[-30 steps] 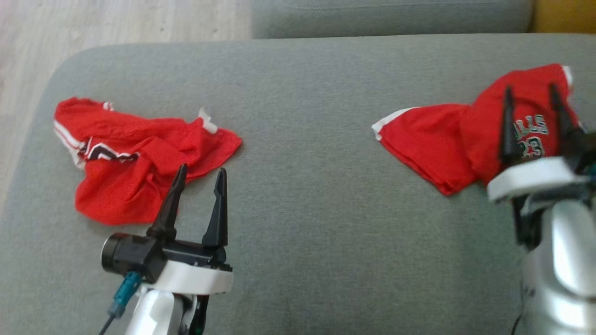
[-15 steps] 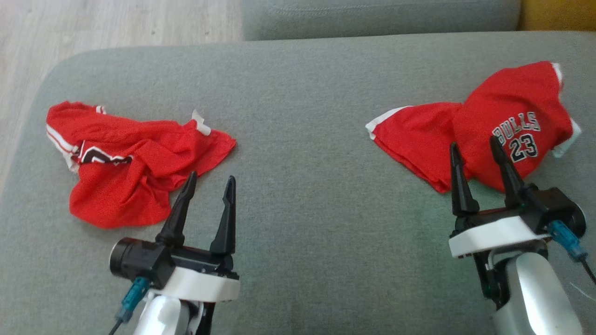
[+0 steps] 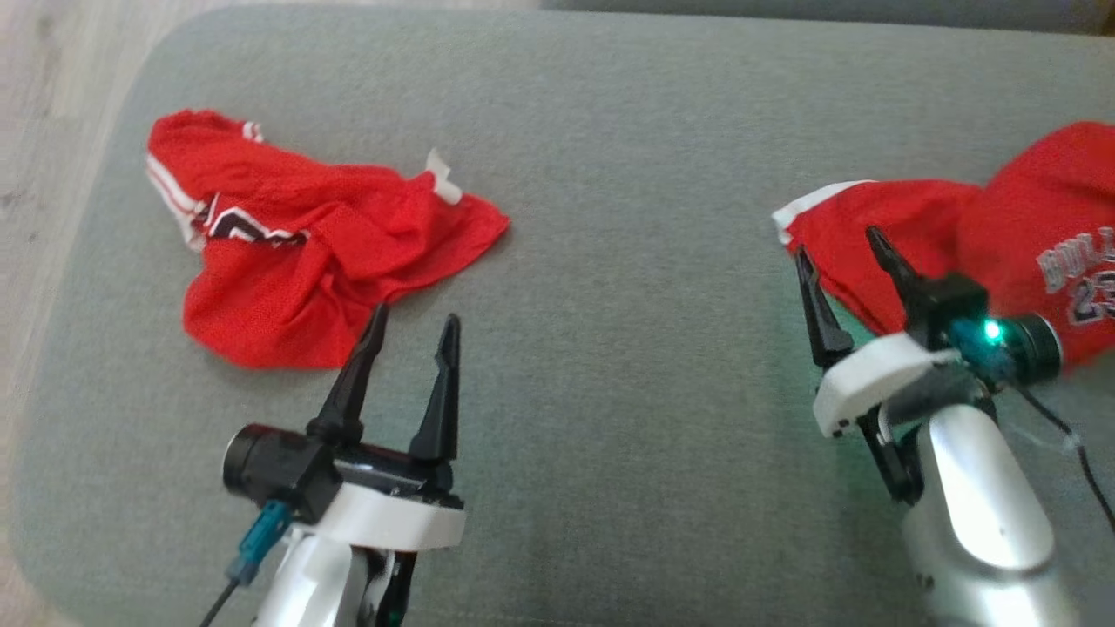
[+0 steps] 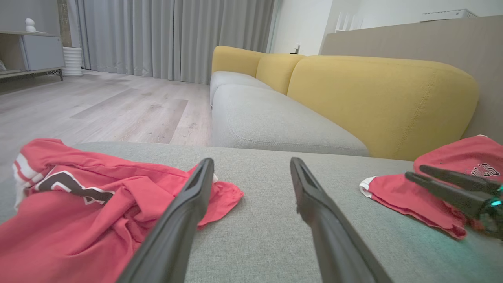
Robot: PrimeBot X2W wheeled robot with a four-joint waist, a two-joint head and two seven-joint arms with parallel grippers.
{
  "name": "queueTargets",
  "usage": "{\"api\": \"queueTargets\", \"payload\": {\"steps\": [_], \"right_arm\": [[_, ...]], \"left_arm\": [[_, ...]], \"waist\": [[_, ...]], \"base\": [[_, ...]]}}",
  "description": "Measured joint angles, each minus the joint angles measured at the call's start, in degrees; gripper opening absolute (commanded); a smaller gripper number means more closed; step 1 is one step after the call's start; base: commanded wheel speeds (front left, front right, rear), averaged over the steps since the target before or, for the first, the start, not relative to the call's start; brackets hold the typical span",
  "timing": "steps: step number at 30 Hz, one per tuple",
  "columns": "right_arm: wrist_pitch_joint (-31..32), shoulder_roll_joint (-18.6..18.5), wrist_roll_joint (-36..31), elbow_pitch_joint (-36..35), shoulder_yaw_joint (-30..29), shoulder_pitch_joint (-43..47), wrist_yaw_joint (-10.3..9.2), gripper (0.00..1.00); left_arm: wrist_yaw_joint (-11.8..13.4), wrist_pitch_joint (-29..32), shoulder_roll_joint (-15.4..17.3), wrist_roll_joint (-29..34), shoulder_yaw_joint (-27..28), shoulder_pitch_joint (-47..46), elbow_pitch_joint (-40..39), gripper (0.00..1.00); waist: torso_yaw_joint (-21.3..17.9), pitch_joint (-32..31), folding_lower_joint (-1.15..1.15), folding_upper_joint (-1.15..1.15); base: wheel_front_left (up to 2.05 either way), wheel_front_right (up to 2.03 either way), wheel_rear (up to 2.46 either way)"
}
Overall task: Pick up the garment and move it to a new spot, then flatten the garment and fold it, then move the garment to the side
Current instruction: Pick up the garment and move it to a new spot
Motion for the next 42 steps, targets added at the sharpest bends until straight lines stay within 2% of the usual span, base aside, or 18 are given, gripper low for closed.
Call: {"api": "queueTargets", "payload": {"steps": [7, 15, 16, 17, 18, 23, 30, 37, 42], "right_arm": [[6.26, -0.03, -6.24, 13.26, -4.95, -8.48, 0.0, 1.0], [8.46, -0.08, -12.76, 21.59, -11.41, -14.54, 0.0, 1.0], [8.83, -0.08, -13.22, 22.42, -12.03, -15.32, 0.0, 0.96], [8.92, -0.07, -13.74, 23.05, -12.61, -16.0, 0.0, 0.34], [8.9, -0.08, -14.36, 23.62, -12.89, -16.47, 0.0, 0.0], [5.26, -0.19, -13.63, 26.8, -12.5, -16.77, 0.0, 0.0], [-1.54, -0.36, -5.41, 27.75, -5.28, -18.17, 0.0, 0.0], [-4.67, -0.53, 6.06, 21.49, 3.77, -26.76, 0.0, 0.0], [-4.35, -0.57, 15.41, 14.95, 5.05, -32.92, 0.0, 0.0]], "left_arm": [[0.33, 0.0, -0.08, -1.45, -1.88, -2.24, 0.19, 1.0], [0.86, 0.0, -0.15, -2.31, -2.43, -2.69, 0.22, 1.0], [0.86, 0.0, -0.15, -2.31, -2.45, -2.69, 0.22, 1.0], [0.86, 0.0, -0.15, -2.31, -2.49, -2.69, 0.23, 1.0], [0.89, 0.0, -0.15, -2.31, -2.5, -2.69, 0.26, 1.0], [1.02, 0.0, -0.15, -2.31, -2.47, -2.69, 0.98, 1.0], [1.08, 0.0, -0.15, -2.31, -2.49, -2.4, 1.38, 1.0], [1.59, 0.0, -0.13, -2.3, -2.46, 0.28, 1.58, 1.0], [2.03, 0.0, -0.09, -1.64, -1.85, 2.78, 1.68, 1.0]], "waist": [[4.42, 2.65, 0.0, 0.0], [7.52, 4.26, 0.0, 0.0], [7.72, 4.33, 0.0, 0.0], [7.88, 4.36, 0.0, 0.0], [7.99, 4.33, 0.0, 0.0], [7.78, 3.13, 0.0, 0.0], [6.46, -0.57, 0.0, 0.0], [5.33, -5.12, -0.01, 0.0], [3.72, -7.77, -0.01, 0.0]], "base": [[0.0, 0.0, 0.0], [0.0, 0.0, 0.0], [0.0, 0.0, 0.0], [0.0, 0.0, 0.0], [0.0, 0.0, 0.0], [0.0, 0.0, 0.0], [0.0, 0.0, 0.0], [0.0, 0.0, 0.0], [0.0, 0.0, 0.0]]}}
